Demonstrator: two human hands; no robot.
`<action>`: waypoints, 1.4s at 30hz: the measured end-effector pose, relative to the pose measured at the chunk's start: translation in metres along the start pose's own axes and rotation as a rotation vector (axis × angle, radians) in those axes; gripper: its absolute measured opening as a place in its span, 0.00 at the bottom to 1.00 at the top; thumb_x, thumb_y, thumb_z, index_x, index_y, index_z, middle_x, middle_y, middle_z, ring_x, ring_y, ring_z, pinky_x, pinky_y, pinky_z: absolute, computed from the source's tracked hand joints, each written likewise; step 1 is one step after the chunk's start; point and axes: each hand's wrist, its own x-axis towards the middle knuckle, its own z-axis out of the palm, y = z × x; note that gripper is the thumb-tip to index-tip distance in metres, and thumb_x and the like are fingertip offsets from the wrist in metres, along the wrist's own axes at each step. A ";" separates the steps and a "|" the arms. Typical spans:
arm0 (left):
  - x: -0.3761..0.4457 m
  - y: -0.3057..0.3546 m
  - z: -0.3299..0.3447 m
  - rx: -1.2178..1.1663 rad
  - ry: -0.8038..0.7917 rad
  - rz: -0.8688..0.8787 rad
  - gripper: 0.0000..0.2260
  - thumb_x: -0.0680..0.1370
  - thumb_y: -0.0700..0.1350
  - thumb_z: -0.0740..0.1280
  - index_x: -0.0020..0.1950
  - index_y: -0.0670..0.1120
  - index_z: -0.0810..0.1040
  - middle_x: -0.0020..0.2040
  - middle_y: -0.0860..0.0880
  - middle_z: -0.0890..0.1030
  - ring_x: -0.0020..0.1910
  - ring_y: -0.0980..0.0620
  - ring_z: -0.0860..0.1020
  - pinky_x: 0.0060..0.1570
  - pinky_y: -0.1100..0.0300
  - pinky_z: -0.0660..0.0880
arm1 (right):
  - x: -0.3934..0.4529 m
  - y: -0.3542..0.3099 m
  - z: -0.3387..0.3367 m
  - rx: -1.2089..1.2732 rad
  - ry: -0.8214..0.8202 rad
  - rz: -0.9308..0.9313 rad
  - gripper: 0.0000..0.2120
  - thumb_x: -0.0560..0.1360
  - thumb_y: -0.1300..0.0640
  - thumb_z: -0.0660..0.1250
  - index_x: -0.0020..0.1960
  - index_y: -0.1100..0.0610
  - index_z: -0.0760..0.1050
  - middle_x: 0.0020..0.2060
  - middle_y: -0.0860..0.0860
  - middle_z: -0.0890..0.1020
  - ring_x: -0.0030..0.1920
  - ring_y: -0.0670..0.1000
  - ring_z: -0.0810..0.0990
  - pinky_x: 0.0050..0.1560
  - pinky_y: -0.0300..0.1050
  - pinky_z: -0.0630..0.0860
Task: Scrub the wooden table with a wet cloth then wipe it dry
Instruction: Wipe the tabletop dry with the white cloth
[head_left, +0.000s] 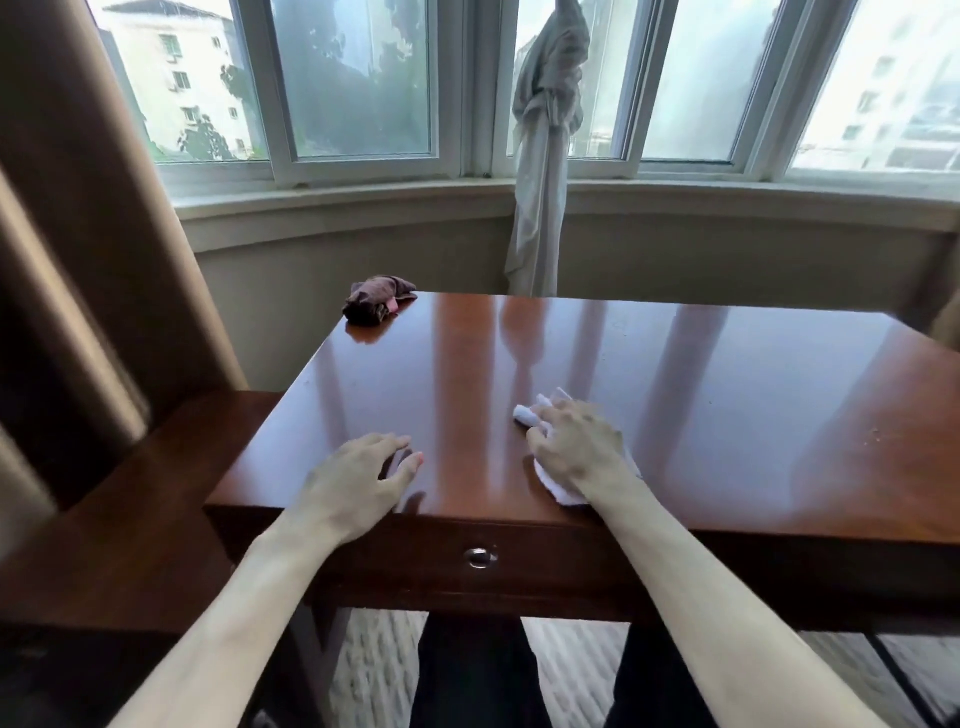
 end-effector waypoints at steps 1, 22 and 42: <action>0.004 0.007 0.002 0.049 0.041 0.001 0.26 0.80 0.65 0.56 0.74 0.56 0.72 0.72 0.56 0.73 0.72 0.53 0.69 0.70 0.53 0.67 | -0.011 -0.007 0.004 -0.020 -0.007 -0.075 0.23 0.79 0.50 0.57 0.73 0.46 0.73 0.74 0.45 0.71 0.74 0.51 0.68 0.69 0.49 0.67; 0.230 0.033 0.060 0.179 0.012 -0.120 0.27 0.81 0.66 0.47 0.81 0.64 0.50 0.83 0.50 0.49 0.82 0.47 0.43 0.79 0.45 0.40 | 0.294 0.085 0.037 -0.076 -0.157 -0.180 0.22 0.82 0.47 0.48 0.71 0.33 0.70 0.74 0.44 0.69 0.74 0.52 0.67 0.70 0.55 0.69; 0.229 0.031 0.059 0.172 -0.019 -0.111 0.25 0.83 0.59 0.49 0.81 0.62 0.53 0.83 0.48 0.52 0.81 0.44 0.47 0.79 0.43 0.43 | 0.120 0.011 0.032 0.041 -0.081 -0.412 0.27 0.75 0.49 0.55 0.73 0.48 0.74 0.71 0.44 0.76 0.74 0.50 0.69 0.71 0.45 0.66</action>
